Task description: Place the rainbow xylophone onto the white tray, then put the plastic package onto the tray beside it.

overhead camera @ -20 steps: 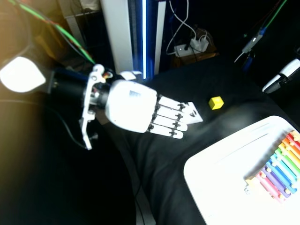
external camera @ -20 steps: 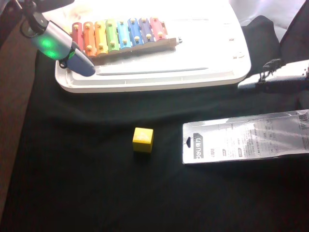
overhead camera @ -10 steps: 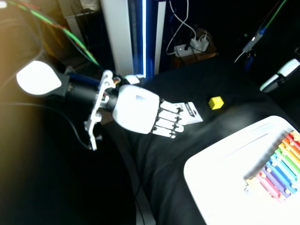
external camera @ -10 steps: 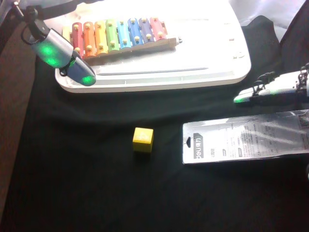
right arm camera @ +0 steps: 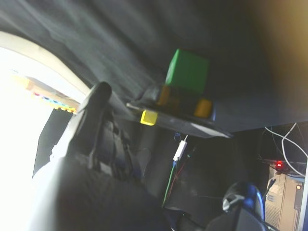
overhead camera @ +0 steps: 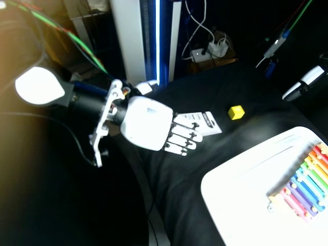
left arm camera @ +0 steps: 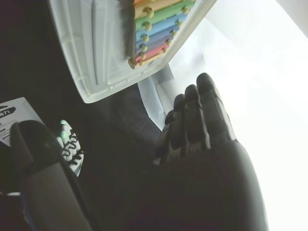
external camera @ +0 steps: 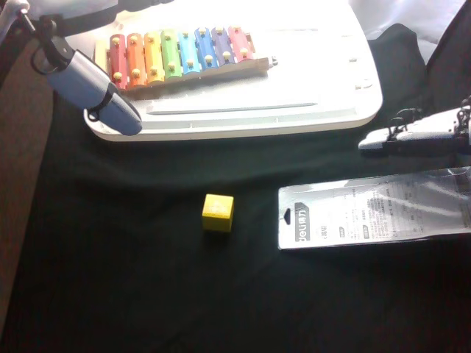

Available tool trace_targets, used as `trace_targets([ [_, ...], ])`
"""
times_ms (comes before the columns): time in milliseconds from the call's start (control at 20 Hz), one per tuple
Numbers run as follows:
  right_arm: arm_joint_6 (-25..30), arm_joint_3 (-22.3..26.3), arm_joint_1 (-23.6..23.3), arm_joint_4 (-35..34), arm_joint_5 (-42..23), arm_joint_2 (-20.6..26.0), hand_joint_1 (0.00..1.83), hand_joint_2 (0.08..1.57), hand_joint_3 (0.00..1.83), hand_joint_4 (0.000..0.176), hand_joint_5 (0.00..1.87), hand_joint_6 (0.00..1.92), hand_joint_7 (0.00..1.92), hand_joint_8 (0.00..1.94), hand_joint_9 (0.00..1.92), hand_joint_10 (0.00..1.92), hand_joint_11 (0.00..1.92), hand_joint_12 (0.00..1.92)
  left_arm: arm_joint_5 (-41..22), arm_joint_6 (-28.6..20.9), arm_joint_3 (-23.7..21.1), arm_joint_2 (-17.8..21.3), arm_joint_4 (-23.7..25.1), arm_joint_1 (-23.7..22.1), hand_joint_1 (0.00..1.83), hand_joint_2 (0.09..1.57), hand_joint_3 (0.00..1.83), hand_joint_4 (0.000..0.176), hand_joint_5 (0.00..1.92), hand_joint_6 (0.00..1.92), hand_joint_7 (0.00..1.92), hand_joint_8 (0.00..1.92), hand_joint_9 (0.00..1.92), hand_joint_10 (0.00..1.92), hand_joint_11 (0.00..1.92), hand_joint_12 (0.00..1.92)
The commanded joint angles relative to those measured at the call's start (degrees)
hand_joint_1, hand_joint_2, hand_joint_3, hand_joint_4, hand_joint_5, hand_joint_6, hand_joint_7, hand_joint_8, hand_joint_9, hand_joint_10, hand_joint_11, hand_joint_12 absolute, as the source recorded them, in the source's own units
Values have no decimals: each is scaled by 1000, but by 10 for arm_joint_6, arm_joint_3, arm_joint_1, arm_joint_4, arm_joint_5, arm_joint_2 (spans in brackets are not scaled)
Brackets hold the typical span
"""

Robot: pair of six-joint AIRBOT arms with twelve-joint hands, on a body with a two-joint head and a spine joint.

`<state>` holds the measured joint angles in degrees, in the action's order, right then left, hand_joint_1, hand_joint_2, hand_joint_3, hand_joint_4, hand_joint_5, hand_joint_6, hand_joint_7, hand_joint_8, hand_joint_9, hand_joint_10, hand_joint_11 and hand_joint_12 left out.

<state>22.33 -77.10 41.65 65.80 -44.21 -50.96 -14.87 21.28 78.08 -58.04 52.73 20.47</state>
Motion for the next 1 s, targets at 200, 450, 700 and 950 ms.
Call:
trace_targets([
  [200, 4, -1, -7, -36, -30, 0, 478, 541, 0, 0, 0, 0, 0, 0, 0, 0, 5, 9, -36, 1, -1, 3, -14, 0, 769, 646, 0, 0, 0, 0, 172, 9, 179, 5, 130, 37],
  [450, 4, -8, -7, -36, -18, 3, 523, 548, 0, 0, 0, 0, 0, 0, 44, 17, 173, 73, -36, 1, -2, 3, -16, 3, 691, 648, 0, 12, 0, 0, 174, 4, 155, 5, 81, 19],
  [700, 4, -16, -7, -35, -4, 3, 534, 576, 6, 0, 0, 0, 0, 0, 153, 14, 345, 127, -36, 1, -3, 3, -17, 6, 704, 652, 1, 43, 0, 0, 159, 0, 119, 0, 31, 1],
  [950, 4, -17, -7, -22, 9, 2, 549, 593, 0, 0, 0, 0, 0, 0, 193, 5, 310, 148, -37, 1, -4, 3, -17, 9, 716, 649, 0, 23, 0, 0, 160, 5, 114, 7, 52, 22],
])
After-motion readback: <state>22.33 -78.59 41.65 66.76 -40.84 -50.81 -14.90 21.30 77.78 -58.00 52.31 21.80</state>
